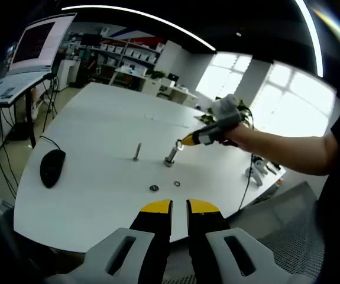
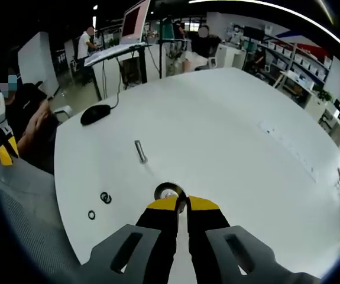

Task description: Place the washer onto the threaded stud by aligning its center hole with the stud, sliding it down to the base, and recovering from edge contact or off-axis alignment until the washer reaches the visible bottom stop.

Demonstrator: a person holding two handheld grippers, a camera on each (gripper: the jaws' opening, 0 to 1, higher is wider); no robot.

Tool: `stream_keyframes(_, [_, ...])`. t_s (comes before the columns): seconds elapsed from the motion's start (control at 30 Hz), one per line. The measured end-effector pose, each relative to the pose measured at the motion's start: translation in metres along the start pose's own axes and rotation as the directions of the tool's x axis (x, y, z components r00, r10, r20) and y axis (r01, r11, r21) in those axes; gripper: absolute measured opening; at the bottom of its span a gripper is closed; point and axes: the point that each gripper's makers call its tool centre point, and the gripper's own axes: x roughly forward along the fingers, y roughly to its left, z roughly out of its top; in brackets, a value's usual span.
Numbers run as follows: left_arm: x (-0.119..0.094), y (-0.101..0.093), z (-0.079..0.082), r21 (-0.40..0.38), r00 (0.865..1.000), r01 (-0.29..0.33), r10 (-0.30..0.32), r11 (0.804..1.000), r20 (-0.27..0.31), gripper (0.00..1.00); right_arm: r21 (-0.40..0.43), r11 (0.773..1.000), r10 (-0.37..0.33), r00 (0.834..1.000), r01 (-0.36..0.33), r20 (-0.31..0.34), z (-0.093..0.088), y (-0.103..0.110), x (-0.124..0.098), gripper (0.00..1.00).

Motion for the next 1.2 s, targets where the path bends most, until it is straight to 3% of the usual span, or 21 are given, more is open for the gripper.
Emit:
stream_keyframes(0.2, [0.0, 0.0, 0.0, -0.001, 1.0, 0.0, 0.0, 1.0, 0.0, 0.07, -0.042, 0.999, -0.005, 0.999, 0.004, -0.032, -0.002, 0.0, 0.008, 0.06])
stream_keyframes(0.7, [0.0, 0.0, 0.0, -0.002, 1.0, 0.0, 0.0, 1.0, 0.003, 0.07, -0.043, 0.999, 0.0, 0.997, -0.003, -0.074, -0.008, -0.001, 0.014, 0.07])
stream_keyframes(1.2, [0.0, 0.0, 0.0, -0.002, 1.0, 0.001, -0.001, 1.0, -0.002, 0.07, -0.054, 0.998, 0.025, 0.997, -0.029, -0.074, -0.005, -0.002, 0.019, 0.12])
